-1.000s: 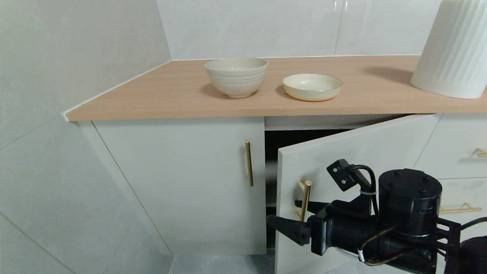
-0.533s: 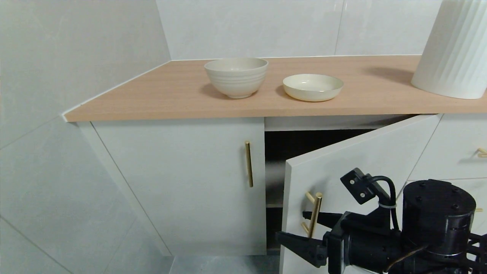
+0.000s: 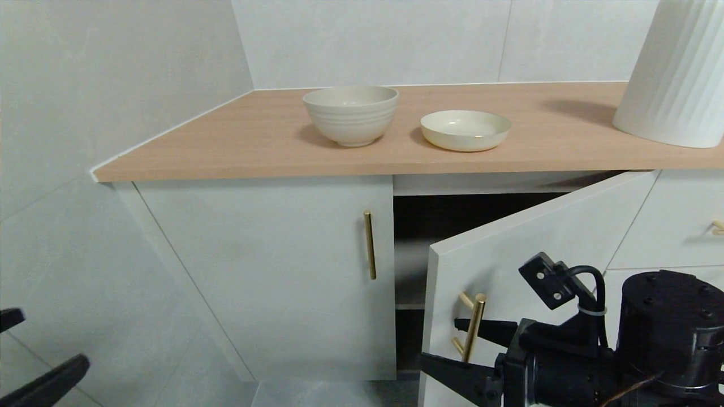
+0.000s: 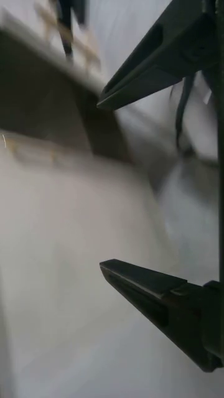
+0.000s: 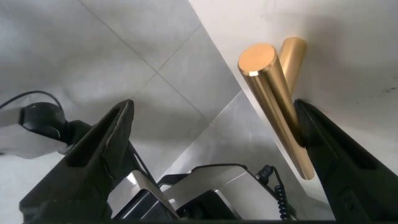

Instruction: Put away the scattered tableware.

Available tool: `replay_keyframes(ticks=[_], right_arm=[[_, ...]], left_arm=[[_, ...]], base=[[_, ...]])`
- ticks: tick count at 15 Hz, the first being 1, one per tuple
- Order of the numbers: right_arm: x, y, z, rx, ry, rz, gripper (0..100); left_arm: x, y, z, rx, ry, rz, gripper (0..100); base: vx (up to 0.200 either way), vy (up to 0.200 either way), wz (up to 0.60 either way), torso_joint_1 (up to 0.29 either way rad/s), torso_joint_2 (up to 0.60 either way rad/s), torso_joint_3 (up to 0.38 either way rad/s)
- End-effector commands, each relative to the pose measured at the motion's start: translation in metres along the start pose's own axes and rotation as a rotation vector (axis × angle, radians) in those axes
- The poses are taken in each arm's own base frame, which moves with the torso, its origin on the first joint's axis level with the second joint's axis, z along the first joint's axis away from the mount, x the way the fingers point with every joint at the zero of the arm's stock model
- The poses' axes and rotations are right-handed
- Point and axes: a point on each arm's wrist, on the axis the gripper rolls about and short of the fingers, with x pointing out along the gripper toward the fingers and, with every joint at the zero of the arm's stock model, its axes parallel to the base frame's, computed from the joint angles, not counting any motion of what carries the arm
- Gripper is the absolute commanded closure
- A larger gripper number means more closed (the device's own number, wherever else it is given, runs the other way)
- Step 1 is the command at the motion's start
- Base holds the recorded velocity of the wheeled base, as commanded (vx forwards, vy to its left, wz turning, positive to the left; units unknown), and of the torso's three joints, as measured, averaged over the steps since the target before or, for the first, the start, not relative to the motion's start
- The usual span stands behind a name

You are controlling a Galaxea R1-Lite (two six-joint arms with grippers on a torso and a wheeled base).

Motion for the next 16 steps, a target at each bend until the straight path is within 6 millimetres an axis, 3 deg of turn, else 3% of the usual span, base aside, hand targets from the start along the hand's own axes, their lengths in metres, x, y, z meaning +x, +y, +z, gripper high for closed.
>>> replay_keyframes(ticks=[1, 2, 3, 5, 9, 10, 13, 15, 16], right_arm=[[-0.002, 0.001, 0.000, -0.001, -0.003, 0.001, 0], [-0.002, 0.000, 0.000, 0.000, -0.002, -0.001, 0], [-0.002, 0.000, 0.000, 0.000, -0.002, -0.001, 0], [-0.003, 0.000, -0.002, 0.000, 0.005, -0.004, 0], [-0.004, 0.000, -0.001, -0.002, 0.002, -0.003, 0], [-0.004, 0.000, -0.002, -0.002, 0.003, -0.003, 0], [-0.004, 0.000, -0.001, -0.002, 0.001, -0.004, 0], [-0.004, 0.000, -0.001, -0.002, 0.001, -0.004, 0], [-0.004, 0.000, -0.002, -0.002, 0.005, -0.004, 0]], left_arm=[[0.097, -0.010, 0.026, -0.103, 0.202, -0.330, 0], [0.109, -0.019, 0.023, -0.129, 0.227, -0.381, 0], [0.134, -0.037, 0.015, -0.168, 0.277, -0.456, 0], [0.161, -0.050, -0.004, -0.170, 0.313, -0.494, 0], [0.184, -0.060, -0.034, -0.164, 0.306, -0.526, 0], [0.185, -0.062, -0.036, -0.159, 0.302, -0.537, 100], [0.205, -0.072, -0.044, -0.149, 0.284, -0.565, 100], [0.229, -0.077, -0.052, -0.148, 0.271, -0.573, 100], [0.252, -0.087, -0.064, -0.144, 0.259, -0.594, 100]], base=[[0.000, 0.000, 0.00, 0.000, 0.00, 0.000], [0.000, 0.000, 0.00, 0.000, 0.00, 0.000], [0.000, 0.000, 0.00, 0.000, 0.00, 0.000], [0.000, 0.000, 0.00, 0.000, 0.00, 0.000], [0.000, 0.000, 0.00, 0.000, 0.00, 0.000], [0.000, 0.000, 0.00, 0.000, 0.00, 0.000], [0.000, 0.000, 0.00, 0.000, 0.00, 0.000], [0.000, 0.000, 0.00, 0.000, 0.00, 0.000], [0.000, 0.000, 0.00, 0.000, 0.00, 0.000]])
